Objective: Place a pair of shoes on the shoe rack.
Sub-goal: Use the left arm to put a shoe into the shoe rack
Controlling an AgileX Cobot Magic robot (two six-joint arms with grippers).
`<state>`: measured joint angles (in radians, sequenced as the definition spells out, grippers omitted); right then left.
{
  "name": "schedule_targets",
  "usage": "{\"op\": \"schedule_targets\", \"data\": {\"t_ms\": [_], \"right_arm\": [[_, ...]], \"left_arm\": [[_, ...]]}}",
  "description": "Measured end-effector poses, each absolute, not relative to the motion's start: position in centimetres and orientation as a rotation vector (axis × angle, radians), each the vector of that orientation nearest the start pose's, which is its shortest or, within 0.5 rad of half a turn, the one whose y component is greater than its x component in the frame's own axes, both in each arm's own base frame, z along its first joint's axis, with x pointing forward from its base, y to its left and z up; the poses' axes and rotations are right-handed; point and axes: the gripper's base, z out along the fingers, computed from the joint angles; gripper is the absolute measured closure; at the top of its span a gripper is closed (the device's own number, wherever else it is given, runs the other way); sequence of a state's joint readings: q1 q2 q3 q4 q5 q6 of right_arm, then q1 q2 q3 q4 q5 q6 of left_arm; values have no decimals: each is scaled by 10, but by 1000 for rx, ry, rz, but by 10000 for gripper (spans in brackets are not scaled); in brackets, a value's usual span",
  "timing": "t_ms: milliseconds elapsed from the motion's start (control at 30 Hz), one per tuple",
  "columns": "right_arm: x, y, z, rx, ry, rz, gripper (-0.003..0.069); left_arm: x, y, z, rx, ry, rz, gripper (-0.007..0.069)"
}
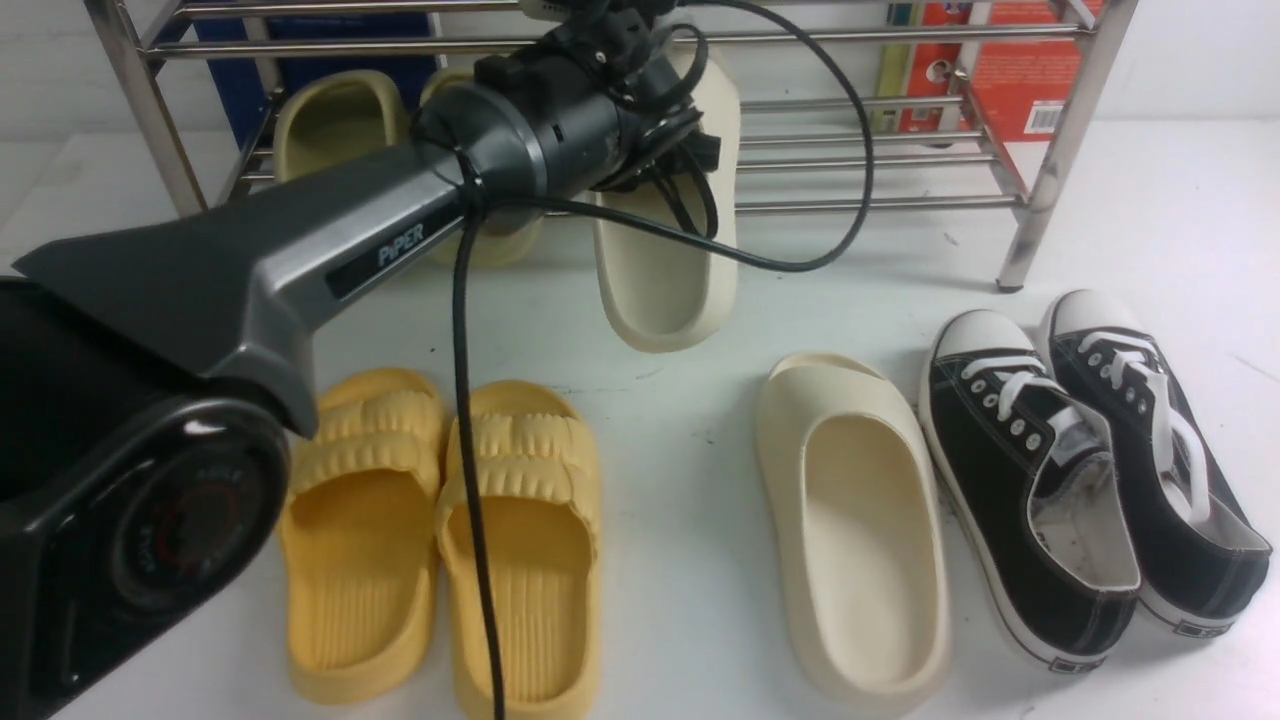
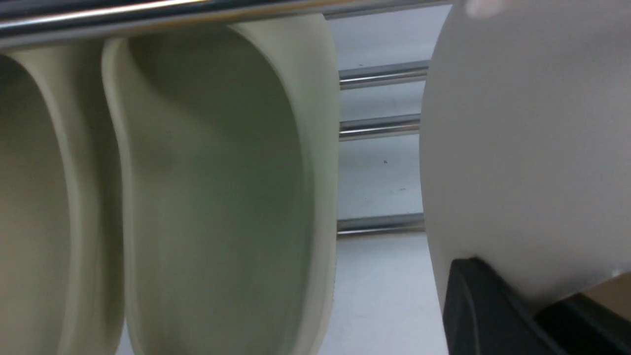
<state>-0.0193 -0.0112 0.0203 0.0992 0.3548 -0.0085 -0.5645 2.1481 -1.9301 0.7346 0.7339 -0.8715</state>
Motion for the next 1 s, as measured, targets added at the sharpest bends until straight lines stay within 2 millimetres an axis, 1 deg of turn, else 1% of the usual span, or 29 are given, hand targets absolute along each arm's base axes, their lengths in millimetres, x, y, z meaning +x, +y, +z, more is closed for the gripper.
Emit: {"op": "schedule_targets", "data": {"t_ms": [167, 300, 467, 600, 767, 1000], "right_arm": [[53, 2, 175, 72, 1845, 78, 413], [53, 2, 175, 72, 1845, 78, 413], [53, 2, 175, 72, 1845, 77, 413], [53, 2, 175, 72, 1845, 77, 413], [53, 2, 175, 72, 1845, 77, 413], [53, 2, 175, 72, 1845, 77, 413]], "left_arm": [[456, -237, 267, 126, 2169, 102, 594], [460, -239, 266, 145, 2145, 122, 594], [468, -232, 267, 145, 2119, 148, 594], [471, -227, 268, 117, 2107, 134, 594], [473, -229, 270, 123, 2081, 104, 594], [479, -231, 264, 140, 2053, 55, 594]]}}
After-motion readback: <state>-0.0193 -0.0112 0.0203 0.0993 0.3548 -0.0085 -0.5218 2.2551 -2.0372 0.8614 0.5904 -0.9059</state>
